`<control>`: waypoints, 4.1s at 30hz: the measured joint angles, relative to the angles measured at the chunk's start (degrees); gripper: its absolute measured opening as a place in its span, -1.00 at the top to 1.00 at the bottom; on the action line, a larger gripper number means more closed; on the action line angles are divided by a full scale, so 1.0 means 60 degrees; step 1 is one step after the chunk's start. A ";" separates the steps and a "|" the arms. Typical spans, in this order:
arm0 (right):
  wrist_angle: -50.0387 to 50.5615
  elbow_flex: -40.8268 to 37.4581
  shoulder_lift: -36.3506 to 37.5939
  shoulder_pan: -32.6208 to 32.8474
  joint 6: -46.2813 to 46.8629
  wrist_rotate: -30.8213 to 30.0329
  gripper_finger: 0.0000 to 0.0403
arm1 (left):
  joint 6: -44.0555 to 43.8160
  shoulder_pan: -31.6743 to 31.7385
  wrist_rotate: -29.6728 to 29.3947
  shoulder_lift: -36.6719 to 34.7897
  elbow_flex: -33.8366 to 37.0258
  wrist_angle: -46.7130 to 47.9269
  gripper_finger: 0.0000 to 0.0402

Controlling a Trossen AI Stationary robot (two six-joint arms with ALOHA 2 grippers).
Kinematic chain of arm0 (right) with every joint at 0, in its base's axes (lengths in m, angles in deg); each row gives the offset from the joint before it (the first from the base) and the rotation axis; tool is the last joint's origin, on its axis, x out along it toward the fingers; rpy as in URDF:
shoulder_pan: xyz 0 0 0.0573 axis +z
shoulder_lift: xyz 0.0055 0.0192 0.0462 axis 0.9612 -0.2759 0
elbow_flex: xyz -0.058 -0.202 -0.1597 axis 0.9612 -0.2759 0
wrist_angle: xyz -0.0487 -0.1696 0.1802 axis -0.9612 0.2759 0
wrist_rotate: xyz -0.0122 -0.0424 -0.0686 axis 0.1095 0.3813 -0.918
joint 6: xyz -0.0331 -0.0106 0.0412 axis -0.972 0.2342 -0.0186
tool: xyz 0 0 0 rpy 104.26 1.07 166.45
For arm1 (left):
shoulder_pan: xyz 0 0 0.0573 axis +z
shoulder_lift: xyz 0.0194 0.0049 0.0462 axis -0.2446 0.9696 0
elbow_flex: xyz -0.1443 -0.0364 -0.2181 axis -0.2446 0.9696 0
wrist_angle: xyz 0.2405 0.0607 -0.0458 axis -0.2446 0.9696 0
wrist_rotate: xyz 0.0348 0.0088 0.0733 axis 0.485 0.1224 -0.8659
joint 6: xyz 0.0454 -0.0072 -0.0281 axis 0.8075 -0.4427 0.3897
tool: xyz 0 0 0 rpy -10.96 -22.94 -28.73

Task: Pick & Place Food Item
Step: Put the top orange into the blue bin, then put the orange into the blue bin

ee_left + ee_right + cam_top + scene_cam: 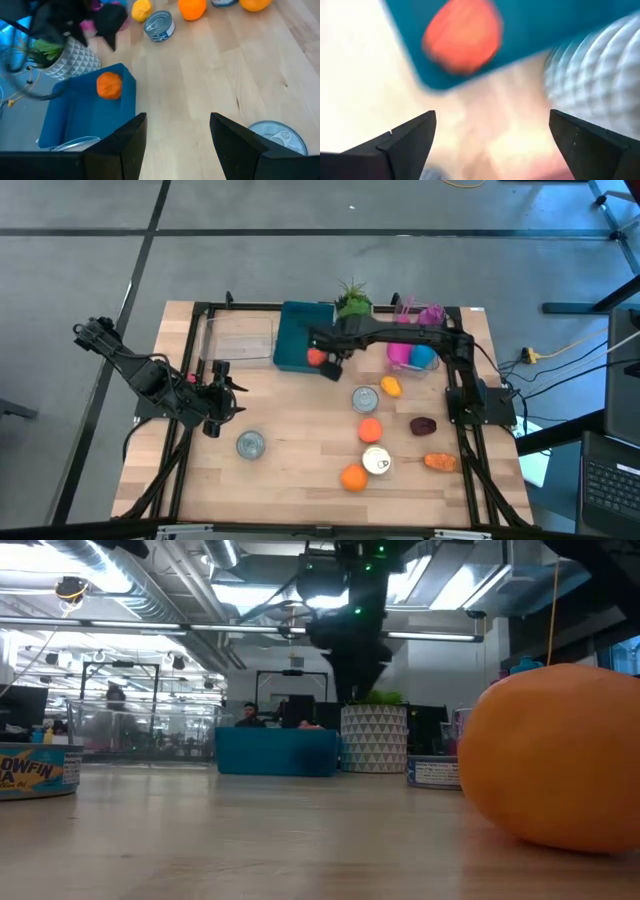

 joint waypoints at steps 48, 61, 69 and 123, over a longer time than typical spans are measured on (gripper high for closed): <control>-0.0153 -0.3702 0.0087 0.4807 0.6472 0.0828 -0.83 | -0.0580 -0.1295 -0.0005 0.0029 0.1574 -0.0710 -0.03; 0.0005 -0.3654 0.0539 0.4709 0.6372 0.0829 -0.74 | -0.0641 -0.1295 -0.0098 0.0029 0.1574 -0.0674 -0.03; 0.0319 -0.3039 0.0772 0.4520 0.5580 0.0301 -0.59 | -0.0631 -0.1295 -0.0219 0.0029 0.1570 -0.0677 -0.03; 0.2281 0.0297 0.0323 0.2662 0.2629 -0.0275 -0.76 | -0.1001 -0.1295 0.0030 0.0029 0.1566 -0.0659 -0.03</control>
